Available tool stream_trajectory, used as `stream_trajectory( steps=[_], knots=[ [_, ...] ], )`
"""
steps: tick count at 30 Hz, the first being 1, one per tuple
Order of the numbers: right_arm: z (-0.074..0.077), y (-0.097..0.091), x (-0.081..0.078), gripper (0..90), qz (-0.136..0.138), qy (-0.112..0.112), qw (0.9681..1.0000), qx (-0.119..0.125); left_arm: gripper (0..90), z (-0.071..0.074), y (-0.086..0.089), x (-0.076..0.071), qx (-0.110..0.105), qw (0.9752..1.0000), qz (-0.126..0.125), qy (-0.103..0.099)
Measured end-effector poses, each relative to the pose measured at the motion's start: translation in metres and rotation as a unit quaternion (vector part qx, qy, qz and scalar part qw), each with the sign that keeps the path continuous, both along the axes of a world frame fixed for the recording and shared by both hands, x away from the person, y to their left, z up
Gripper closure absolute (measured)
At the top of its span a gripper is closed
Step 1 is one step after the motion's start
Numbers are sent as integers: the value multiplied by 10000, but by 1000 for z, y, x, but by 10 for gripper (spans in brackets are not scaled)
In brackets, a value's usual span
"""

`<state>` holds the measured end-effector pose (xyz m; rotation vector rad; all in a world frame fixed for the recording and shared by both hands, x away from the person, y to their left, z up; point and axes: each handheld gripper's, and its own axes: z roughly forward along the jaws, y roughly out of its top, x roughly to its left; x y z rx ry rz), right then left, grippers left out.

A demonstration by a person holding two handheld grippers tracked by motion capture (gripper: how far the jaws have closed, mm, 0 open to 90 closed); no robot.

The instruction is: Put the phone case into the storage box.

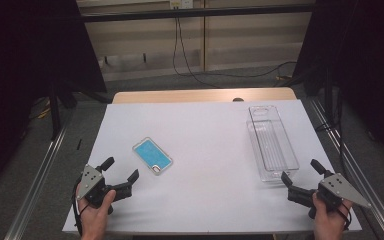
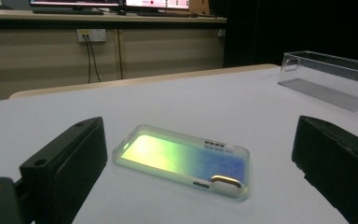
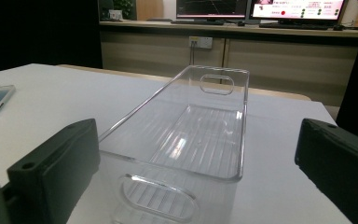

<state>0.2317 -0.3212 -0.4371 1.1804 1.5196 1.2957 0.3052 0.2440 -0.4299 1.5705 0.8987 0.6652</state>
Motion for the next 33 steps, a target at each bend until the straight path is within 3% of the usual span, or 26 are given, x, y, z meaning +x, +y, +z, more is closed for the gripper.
stream_trajectory(
  steps=[6, 13, 18, 24, 29, 33],
  knots=[
    [-1, 1, 0, 0, 46, 29, 10000, -30, 31, 4, 3, -3, 21, 9998, 164, -108],
    [-2, 1, 3, 0, 61, 35, 10000, 48, 27, 3, 4, 1, -43, 9999, 110, 31],
    [-3, 3, 4, 0, 148, 53, 9999, 52, 48, 3, 2, 2, 34, 9997, -176, 187],
    [-2, 4, 1, 0, 198, 46, 9998, 10, 49, 6, -2, 1, -23, 9993, -320, 174],
    [-1, 6, 0, 0, 180, 32, 9998, 5, 49, 6, -3, 2, -10, 9977, -601, 322],
    [0, 8, 0, 0, 197, 37, 9998, -38, 46, 9, -5, 3, 1, 9965, -784, 299]
  ],
)
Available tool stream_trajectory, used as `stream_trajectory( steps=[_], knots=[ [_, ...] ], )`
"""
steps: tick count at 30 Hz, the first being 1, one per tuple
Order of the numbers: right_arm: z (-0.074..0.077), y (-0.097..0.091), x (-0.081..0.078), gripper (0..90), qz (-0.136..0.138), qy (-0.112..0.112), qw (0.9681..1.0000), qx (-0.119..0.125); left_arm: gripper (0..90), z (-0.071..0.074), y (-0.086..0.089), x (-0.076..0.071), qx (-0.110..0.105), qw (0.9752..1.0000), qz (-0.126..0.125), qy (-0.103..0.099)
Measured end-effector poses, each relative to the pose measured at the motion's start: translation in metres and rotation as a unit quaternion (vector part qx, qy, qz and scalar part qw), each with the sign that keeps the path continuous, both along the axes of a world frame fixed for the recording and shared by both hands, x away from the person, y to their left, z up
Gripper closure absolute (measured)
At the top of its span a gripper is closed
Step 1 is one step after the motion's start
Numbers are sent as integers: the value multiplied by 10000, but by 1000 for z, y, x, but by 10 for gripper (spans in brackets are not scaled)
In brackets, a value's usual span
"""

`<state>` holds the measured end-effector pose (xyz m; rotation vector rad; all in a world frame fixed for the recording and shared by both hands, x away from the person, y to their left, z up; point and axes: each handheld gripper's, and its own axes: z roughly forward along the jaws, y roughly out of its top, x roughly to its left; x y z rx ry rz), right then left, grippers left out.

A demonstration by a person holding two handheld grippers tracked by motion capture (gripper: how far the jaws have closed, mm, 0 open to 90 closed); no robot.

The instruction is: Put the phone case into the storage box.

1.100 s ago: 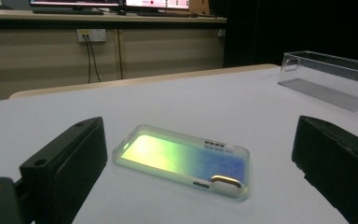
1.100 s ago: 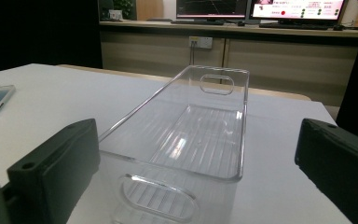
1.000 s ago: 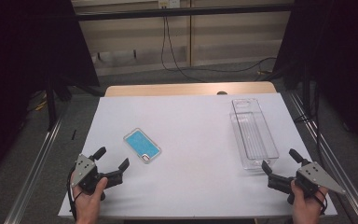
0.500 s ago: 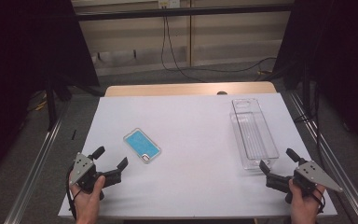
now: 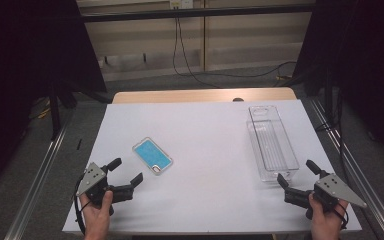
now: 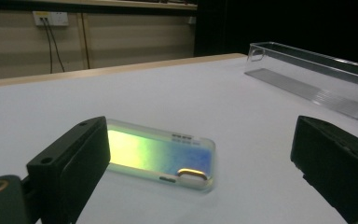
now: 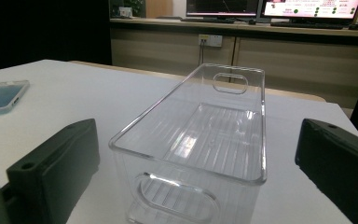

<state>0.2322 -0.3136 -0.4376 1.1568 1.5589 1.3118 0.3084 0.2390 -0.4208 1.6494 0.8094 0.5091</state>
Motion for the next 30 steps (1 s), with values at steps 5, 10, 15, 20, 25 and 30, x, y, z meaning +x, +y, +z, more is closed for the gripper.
stream_trajectory(
  steps=[5, 10, 15, 20, 25, 30],
  knots=[
    [0, 0, -2, 0, 9, -17, 10000, -41, 47, 2, -6, 5, -115, 9997, -193, 11],
    [0, -1, -4, 0, -7, -8, 10000, -46, 49, 1, -13, 14, -111, 9998, -169, 71],
    [0, -2, -5, 0, -35, 3, 10000, -58, 62, 2, -17, 20, -22, 9997, -229, 89],
    [0, -1, -5, 0, -32, 2, 10000, -62, 69, 6, -19, 28, 61, 9993, -366, 65],
    [0, -1, -5, 0, -36, -6, 10000, -64, 66, 9, -20, 34, 13, 9988, -489, 22],
    [1, -1, -6, 0, -18, -11, 10000, -65, 37, 16, -25, 41, -134, 9987, -451, -218]
  ],
)
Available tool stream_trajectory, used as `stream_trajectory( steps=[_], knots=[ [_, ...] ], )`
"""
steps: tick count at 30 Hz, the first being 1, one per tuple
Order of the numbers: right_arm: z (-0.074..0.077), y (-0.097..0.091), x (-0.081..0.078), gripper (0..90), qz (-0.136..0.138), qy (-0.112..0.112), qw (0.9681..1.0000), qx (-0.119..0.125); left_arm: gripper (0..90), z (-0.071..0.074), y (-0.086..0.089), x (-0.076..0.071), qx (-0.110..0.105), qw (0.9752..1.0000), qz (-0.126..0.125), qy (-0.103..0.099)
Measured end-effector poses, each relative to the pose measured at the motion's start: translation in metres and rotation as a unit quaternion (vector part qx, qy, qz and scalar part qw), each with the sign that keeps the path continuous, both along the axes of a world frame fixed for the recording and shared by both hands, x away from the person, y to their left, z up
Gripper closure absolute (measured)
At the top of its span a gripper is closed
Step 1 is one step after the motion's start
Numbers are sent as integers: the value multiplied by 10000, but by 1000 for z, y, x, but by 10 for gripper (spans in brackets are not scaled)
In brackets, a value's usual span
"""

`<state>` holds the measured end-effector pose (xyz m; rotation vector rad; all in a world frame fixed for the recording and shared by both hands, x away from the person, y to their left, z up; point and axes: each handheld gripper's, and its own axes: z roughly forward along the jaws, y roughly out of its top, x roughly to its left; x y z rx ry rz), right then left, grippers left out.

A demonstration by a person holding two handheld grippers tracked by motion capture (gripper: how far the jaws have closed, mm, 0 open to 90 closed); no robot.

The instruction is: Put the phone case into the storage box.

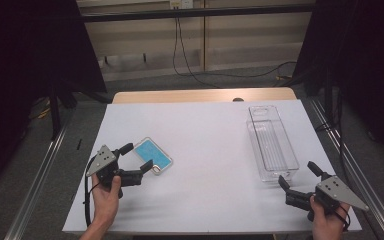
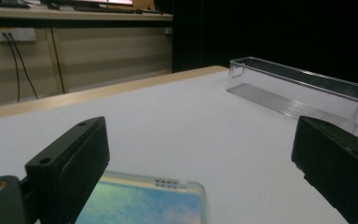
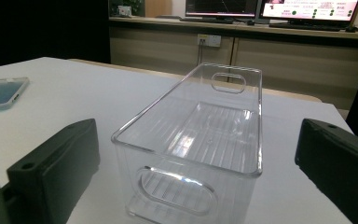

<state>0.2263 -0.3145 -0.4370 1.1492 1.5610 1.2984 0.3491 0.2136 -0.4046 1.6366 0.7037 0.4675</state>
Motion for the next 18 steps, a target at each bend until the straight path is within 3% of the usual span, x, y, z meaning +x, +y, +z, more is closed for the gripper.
stream_trajectory(
  steps=[3, 7, 18],
  knots=[
    [0, 0, 0, 0, 2, -4, 10000, 12, 31, 3, -3, 5, 151, 9998, 110, -91],
    [0, 0, 0, 0, 2, 6, 10000, 10, 21, 4, -3, 12, 91, 9998, 185, -34],
    [0, 0, 1, 0, -22, 19, 10000, -18, 16, 12, -11, 35, 64, 9995, 207, -241]
  ],
)
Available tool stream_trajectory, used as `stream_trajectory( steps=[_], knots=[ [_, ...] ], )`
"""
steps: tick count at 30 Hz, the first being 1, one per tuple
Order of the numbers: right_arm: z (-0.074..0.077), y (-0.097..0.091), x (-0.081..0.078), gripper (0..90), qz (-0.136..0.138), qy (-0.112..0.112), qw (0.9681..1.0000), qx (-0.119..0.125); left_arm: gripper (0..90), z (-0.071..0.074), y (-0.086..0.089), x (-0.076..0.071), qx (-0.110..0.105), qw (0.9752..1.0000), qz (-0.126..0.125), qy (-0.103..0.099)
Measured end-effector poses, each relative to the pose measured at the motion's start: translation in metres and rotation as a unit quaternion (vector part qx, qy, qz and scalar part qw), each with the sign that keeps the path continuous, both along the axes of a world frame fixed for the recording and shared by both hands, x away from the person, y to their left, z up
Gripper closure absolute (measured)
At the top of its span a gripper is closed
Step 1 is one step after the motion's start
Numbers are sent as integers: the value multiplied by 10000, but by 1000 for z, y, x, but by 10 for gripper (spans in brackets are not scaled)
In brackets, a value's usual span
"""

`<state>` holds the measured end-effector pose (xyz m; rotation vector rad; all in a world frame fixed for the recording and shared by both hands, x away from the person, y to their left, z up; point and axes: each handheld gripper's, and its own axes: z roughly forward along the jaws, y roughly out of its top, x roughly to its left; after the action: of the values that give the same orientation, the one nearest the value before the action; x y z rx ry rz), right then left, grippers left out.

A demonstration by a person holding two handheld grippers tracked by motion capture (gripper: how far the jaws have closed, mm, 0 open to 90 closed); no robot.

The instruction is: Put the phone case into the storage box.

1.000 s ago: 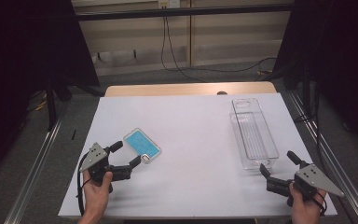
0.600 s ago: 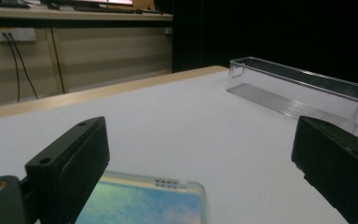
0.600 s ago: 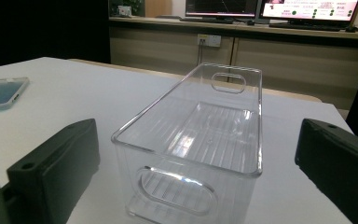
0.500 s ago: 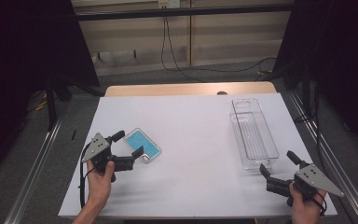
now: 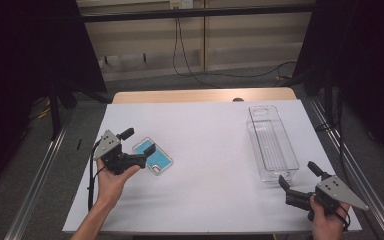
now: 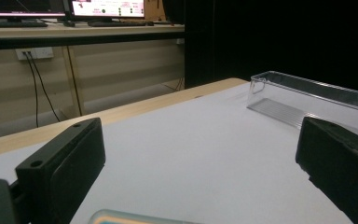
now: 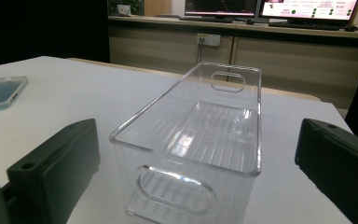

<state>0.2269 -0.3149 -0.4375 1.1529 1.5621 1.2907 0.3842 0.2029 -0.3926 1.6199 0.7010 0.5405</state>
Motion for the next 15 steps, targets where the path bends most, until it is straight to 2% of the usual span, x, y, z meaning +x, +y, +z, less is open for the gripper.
stream_trajectory(
  steps=[2, 5, 7, 15],
  knots=[
    [0, 0, 0, 0, 17, 6, 10000, 1, 23, 0, -1, 4, -23, 10000, -62, 2],
    [0, 0, 0, 0, 36, 20, 10000, -6, 44, 1, -4, 8, 91, 9999, -83, -63],
    [0, 0, 0, 0, 36, 27, 10000, -11, 38, 0, -5, 12, 21, 9999, -112, -11],
    [0, 0, 0, 0, 52, 23, 10000, 1, 33, -3, -8, 38, 119, 9998, 102, 93]
  ],
)
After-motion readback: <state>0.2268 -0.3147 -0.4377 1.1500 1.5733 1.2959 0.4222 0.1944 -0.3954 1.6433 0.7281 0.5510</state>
